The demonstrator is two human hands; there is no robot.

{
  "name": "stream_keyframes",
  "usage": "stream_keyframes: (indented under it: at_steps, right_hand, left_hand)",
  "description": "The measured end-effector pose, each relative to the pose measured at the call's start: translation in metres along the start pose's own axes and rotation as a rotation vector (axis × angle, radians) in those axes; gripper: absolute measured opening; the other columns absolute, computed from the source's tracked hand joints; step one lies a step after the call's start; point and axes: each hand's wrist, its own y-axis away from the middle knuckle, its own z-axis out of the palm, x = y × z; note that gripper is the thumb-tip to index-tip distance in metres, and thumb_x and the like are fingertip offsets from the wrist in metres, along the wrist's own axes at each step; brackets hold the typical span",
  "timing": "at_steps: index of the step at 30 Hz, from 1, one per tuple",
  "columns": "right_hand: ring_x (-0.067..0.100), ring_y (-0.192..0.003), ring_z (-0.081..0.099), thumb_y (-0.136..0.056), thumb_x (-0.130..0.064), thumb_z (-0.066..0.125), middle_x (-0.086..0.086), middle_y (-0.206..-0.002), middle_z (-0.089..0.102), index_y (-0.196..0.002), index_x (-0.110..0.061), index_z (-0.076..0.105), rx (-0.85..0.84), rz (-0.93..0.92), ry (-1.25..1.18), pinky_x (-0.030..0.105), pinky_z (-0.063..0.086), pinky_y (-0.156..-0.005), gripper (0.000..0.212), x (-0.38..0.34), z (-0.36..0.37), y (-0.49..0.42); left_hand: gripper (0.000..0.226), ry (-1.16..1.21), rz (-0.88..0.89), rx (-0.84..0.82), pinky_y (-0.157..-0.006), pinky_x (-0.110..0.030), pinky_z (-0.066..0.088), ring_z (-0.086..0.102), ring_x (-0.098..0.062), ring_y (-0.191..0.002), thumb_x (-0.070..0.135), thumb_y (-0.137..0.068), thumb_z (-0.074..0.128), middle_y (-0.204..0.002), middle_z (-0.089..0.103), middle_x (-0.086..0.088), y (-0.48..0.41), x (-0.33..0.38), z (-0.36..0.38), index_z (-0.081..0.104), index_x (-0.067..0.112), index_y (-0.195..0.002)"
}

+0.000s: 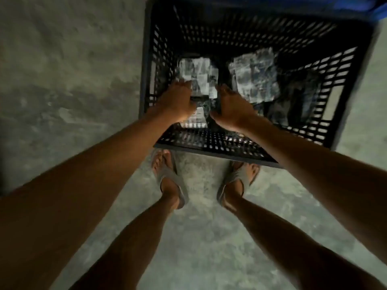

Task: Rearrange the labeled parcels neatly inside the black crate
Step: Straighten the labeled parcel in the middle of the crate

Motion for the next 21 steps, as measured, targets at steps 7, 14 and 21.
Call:
stream_keyframes:
  at_steps: [7, 14, 21]
  right_hand:
    - [0.033, -0.139, 0.044, -0.081, -0.044, 0.072, 0.013, -0.156, 0.041, -0.156, -0.014, 0.023, -0.052, -0.176, 0.185, 0.044, 0.046, -0.107, 0.095, 0.011, 0.051, -0.077]
    - [0.029, -0.091, 0.068, -0.073, -0.031, 0.081, 0.01, -0.099, 0.07, -0.105, -0.013, 0.067, 0.026, -0.312, 0.327, 0.037, 0.056, -0.069, 0.04, 0.005, 0.046, -0.082]
    - [0.021, -0.075, 0.058, -0.069, -0.048, 0.077, 0.001, -0.101, 0.058, -0.109, -0.021, 0.045, 0.261, -0.686, 0.626, 0.032, 0.046, -0.056, 0.058, 0.015, 0.063, -0.036]
  left_hand:
    - [0.073, -0.252, 0.026, -0.299, -0.094, -0.039, 0.052, 0.059, -0.031, -0.116, 0.023, -0.086, 0.069, -0.14, 0.054, -0.017, -0.068, -0.022, 0.036, 0.037, 0.008, -0.15]
    - [0.045, -0.432, 0.165, -0.23, -0.087, -0.036, 0.056, 0.066, -0.029, -0.104, 0.027, -0.078, 0.081, -0.115, 0.067, -0.013, -0.065, -0.043, 0.033, 0.066, 0.006, -0.115]
    - [0.055, -0.55, 0.342, 0.031, -0.061, -0.025, 0.044, 0.061, -0.015, -0.08, 0.054, -0.049, 0.087, -0.083, 0.054, 0.011, -0.016, -0.053, 0.045, 0.051, 0.031, -0.083]
